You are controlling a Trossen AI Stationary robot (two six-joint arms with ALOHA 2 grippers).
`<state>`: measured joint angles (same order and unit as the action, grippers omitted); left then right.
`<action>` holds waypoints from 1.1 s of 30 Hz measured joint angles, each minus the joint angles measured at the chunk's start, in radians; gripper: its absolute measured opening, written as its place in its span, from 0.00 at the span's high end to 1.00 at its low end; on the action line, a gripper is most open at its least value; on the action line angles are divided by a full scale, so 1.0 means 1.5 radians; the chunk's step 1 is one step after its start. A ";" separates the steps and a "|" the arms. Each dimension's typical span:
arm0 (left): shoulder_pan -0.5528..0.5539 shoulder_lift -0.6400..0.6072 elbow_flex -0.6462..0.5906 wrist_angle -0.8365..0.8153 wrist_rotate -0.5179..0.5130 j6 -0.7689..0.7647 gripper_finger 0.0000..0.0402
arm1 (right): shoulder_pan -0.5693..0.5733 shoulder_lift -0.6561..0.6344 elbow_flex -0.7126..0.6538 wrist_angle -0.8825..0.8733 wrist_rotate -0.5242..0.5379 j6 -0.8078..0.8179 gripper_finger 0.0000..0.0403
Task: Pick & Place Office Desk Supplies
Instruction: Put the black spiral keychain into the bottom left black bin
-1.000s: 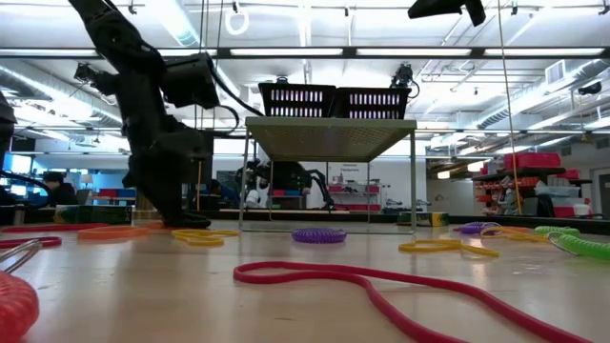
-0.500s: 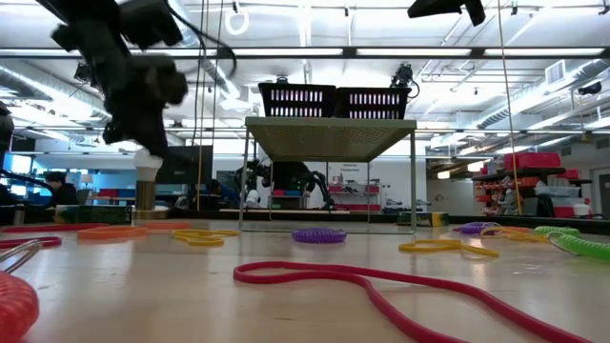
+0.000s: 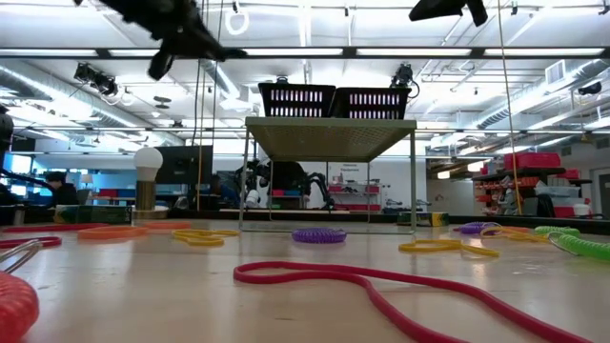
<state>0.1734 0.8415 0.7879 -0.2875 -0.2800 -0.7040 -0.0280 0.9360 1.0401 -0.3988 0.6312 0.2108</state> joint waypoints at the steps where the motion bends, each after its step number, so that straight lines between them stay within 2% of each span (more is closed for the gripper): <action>1: 0.004 0.017 0.013 0.010 -0.013 0.000 0.95 | -0.003 0.000 0.000 0.000 0.000 -0.003 0.97; 9: 0.045 0.178 0.142 0.014 -0.023 0.080 0.95 | -0.015 0.000 0.000 0.016 0.000 -0.012 0.97; 16: 0.065 0.288 0.246 -0.084 -0.023 0.104 0.95 | -0.015 0.005 0.000 0.029 -0.001 -0.011 0.97; 20: 0.075 0.321 0.266 -0.120 -0.020 0.104 0.95 | -0.010 0.009 0.000 0.031 0.000 -0.011 0.97; 26: 0.079 0.339 0.266 -0.077 0.054 0.128 0.95 | -0.008 0.025 0.000 0.029 -0.004 -0.009 0.97; 33: 0.063 0.344 0.267 -0.077 0.074 0.165 0.95 | -0.008 0.040 0.000 0.028 -0.007 -0.001 0.97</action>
<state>0.2676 1.3572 1.1889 -0.4036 -0.1689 -0.4570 -0.0406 0.9966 1.0401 -0.3561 0.6209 0.2096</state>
